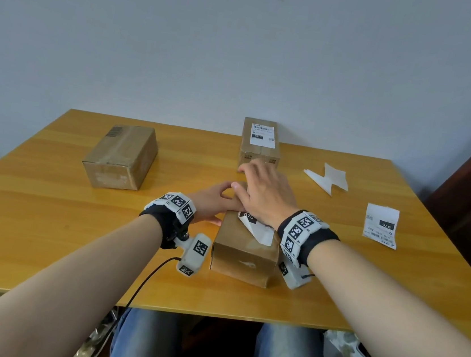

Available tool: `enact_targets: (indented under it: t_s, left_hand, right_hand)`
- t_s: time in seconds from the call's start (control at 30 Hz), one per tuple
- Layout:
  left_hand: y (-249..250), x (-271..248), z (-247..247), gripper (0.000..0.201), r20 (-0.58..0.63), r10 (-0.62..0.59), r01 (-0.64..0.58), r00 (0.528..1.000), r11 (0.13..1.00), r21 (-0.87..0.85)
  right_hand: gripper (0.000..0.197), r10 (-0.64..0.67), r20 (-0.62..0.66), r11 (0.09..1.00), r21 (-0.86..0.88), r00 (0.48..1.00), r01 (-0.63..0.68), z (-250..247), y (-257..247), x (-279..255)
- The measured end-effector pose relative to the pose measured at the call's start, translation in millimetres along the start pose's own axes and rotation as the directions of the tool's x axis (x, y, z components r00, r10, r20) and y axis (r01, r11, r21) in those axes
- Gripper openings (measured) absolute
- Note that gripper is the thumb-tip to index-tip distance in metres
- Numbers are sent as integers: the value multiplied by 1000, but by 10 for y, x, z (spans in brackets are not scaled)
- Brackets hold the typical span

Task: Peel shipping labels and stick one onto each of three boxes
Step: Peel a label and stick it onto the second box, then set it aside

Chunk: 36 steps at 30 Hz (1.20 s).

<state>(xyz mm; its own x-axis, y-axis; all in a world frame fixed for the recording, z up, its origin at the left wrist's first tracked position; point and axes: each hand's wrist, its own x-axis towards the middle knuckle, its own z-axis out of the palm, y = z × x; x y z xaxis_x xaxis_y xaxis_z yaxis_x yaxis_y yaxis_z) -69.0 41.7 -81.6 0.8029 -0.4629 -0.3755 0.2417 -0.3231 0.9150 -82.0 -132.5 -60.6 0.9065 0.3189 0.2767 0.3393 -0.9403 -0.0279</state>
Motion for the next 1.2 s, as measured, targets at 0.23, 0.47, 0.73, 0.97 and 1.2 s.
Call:
enact_targets:
  t_s: [0.23,0.47,0.73,0.97,1.2]
  left_hand:
    - [-14,22,26,78,-46,2,-1,999,1000,7]
    - [-30,11,-9,79,-111,11,-10,994,1000,8]
    - [-22,19,-75,73,-129,10,-14,992,1000,-27]
    - [-23,126,-313,69,-187,29,-33,982,999,-17]
    - [-76,205,-344,72,-88,33,-35,996,999,-22]
  right_hand:
    - [57,150,68,988,-35,986,-148,-6,49,-70]
    - [59,138,135,990,-15,981,-137,-11,79,-81]
    - [54,174,160,985,-16,972,-173,22,74,34]
    - [56,132,144,991,11,981,-135,133,17,348]
    - [54,104,139,994,24,985,-108,202,81,432]
